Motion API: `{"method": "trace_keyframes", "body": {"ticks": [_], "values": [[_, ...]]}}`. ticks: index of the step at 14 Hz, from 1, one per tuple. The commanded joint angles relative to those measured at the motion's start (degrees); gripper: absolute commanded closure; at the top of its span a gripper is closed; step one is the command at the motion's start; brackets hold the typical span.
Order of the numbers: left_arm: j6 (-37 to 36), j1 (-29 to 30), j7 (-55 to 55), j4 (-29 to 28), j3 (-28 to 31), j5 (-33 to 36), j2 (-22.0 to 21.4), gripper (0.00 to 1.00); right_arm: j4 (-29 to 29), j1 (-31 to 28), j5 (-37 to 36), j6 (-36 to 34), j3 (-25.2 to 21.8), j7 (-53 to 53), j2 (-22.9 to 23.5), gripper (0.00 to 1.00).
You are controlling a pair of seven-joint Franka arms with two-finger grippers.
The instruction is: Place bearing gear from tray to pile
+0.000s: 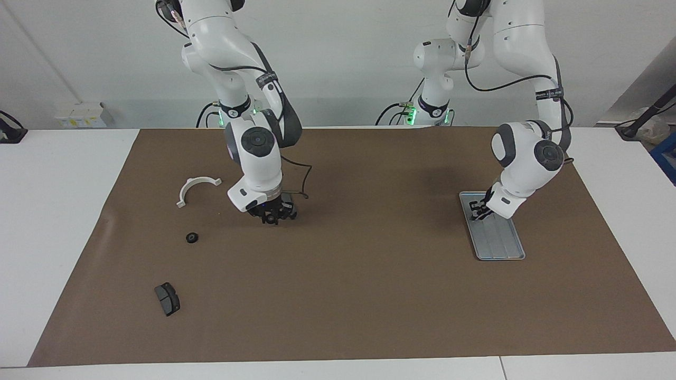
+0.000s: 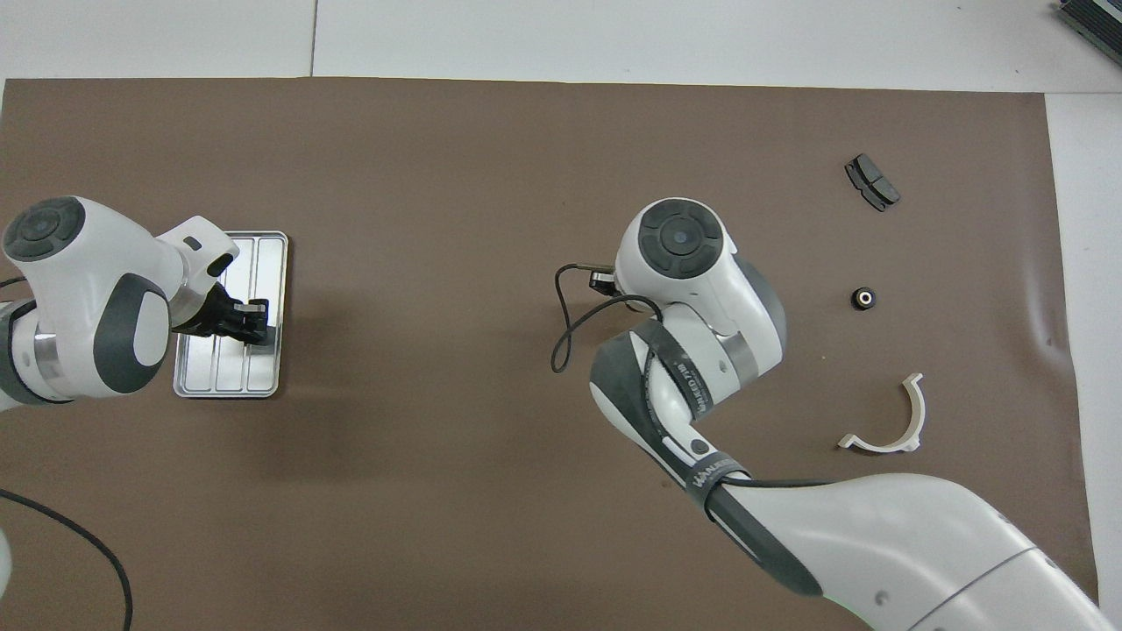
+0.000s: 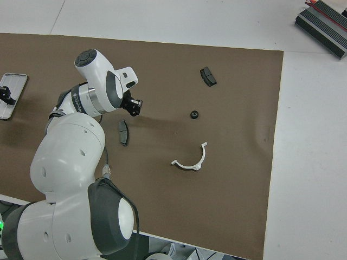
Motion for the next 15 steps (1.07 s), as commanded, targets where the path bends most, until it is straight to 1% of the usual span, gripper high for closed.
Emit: {"method": "trace_keyframes", "body": {"ticks": [1,3,4,5,6,7,9,11,12,14,15], "values": [[-1.6,-0.3,-0.8,5.5,-0.4,0.4,1.0,0.87,-4.9,-3.9,3.7,1.0,0.8,-7.5,-2.9,0.90],[-2.6,-2.5,-5.9,7.3,-0.7,0.4,1.4,0.87,-6.4,-6.7,4.3,0.9,0.8,-12.7,-3.5,0.86],[-2.7,-5.3,-9.3,7.4,-0.5,0.4,1.4,0.87,-7.1,-8.0,4.3,0.9,0.8,-15.4,-3.7,0.80],[-2.8,-8.4,-12.6,7.4,-0.5,0.4,1.3,0.87,-7.5,-8.6,4.3,0.9,0.8,-16.0,-3.9,0.58],[-3.1,-11.2,-17.3,7.4,-0.5,0.4,1.3,0.87,-7.4,-8.6,4.3,0.8,0.8,-16.0,-3.9,0.06],[-3.0,-14.4,-22.4,7.5,-0.5,0.4,1.2,0.88,-7.0,-8.7,4.3,0.8,0.7,-15.9,-3.8,0.00],[-3.1,-20.0,-31.2,8.9,-0.6,0.4,1.3,0.90,-6.2,-8.7,4.2,1.1,0.7,-16.6,-3.8,0.00],[-2.0,-25.5,-38.6,9.8,-0.7,0.1,1.6,0.91,-3.6,-8.1,4.1,1.1,0.7,-16.6,-3.7,0.00],[-1.0,-28.0,-42.1,10.3,-0.7,0.1,2.6,0.91,-2.9,-8.0,4.1,1.2,0.7,-16.6,-3.5,0.00],[2.9,-31.6,-45.6,10.8,-0.7,0.0,5.1,0.91,-0.6,-8.0,4.1,2.1,0.7,-16.4,-3.0,0.00],[3.2,-32.0,-45.6,10.3,-0.8,0.0,5.1,0.86,0.8,-8.1,4.1,2.0,0.7,-16.2,-2.3,0.00]]}}
